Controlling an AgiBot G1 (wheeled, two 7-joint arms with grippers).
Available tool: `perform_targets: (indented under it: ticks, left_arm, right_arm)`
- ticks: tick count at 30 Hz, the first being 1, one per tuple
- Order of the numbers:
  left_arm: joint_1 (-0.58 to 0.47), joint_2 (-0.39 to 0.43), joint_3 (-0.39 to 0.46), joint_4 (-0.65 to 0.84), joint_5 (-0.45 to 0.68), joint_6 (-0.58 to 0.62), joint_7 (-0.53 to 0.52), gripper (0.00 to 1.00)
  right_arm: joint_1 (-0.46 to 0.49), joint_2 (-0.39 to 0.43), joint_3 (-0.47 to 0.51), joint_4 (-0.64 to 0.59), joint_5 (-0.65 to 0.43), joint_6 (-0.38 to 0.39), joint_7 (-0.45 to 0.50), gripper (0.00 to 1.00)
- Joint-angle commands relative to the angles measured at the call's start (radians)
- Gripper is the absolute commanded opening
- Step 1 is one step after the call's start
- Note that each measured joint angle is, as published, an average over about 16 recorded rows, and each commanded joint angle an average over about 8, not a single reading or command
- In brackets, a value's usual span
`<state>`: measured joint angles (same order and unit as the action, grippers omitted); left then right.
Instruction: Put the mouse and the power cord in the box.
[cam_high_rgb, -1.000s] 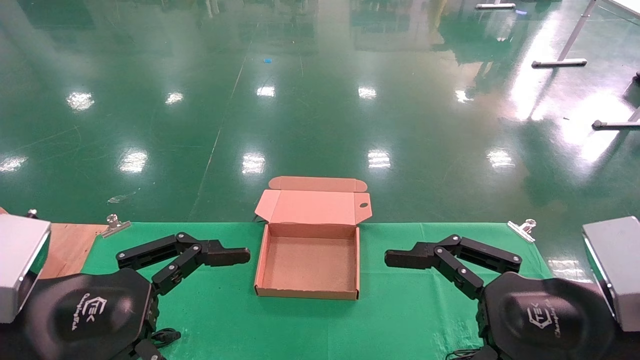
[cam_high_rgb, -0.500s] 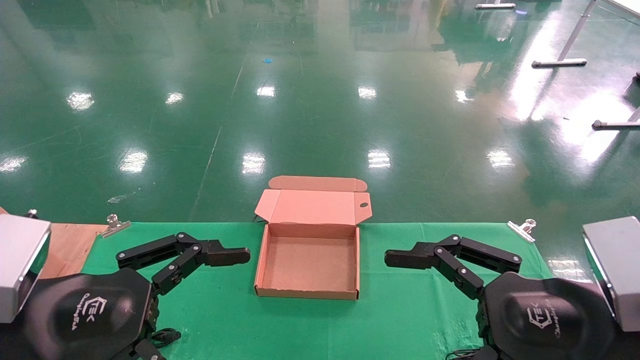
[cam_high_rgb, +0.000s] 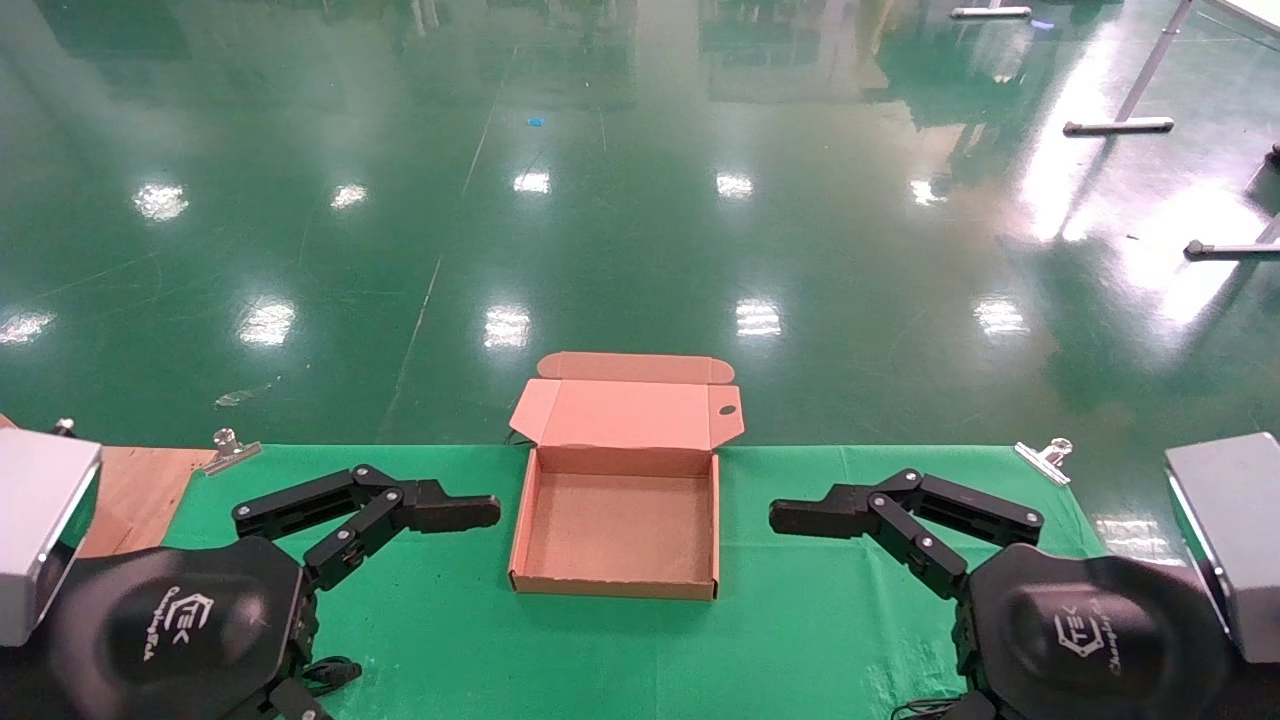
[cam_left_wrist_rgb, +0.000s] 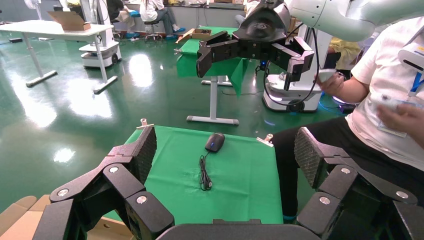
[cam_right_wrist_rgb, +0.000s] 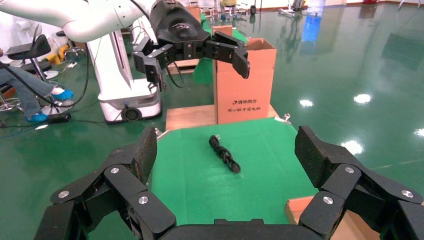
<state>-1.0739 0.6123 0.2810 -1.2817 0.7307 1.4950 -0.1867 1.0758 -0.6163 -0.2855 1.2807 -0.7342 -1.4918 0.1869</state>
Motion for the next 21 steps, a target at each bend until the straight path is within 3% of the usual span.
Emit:
perform_targets:
  ticks: [1,6,9,16,21]
  left_arm:
    - [-0.002,0.000,0.000,0.001,0.001,-0.001,0.001,1.00]
    - [0.008,0.005,0.011,0.006,0.011,0.010,0.002,1.00]
    - [0.016,0.006,0.035,0.024,0.053,0.025,0.012,1.00]
    - [0.018,0.006,0.123,0.124,0.247,0.047,0.065,1.00]
    - [-0.016,0.029,0.195,0.241,0.428,0.022,0.115,1.00]
  right_arm:
    - [0.000,0.001,0.001,0.000,0.001,0.000,0.000,1.00]
    - [-0.002,-0.009,-0.017,0.001,-0.027,-0.001,-0.002,1.00]
    - [0.013,-0.018,-0.054,0.012,-0.108,-0.004,-0.007,1.00]
    - [0.116,-0.058,-0.192,0.057,-0.470,0.004,-0.035,1.00]
    - [0.191,-0.117,-0.308,0.063,-0.789,0.025,-0.064,1.00]
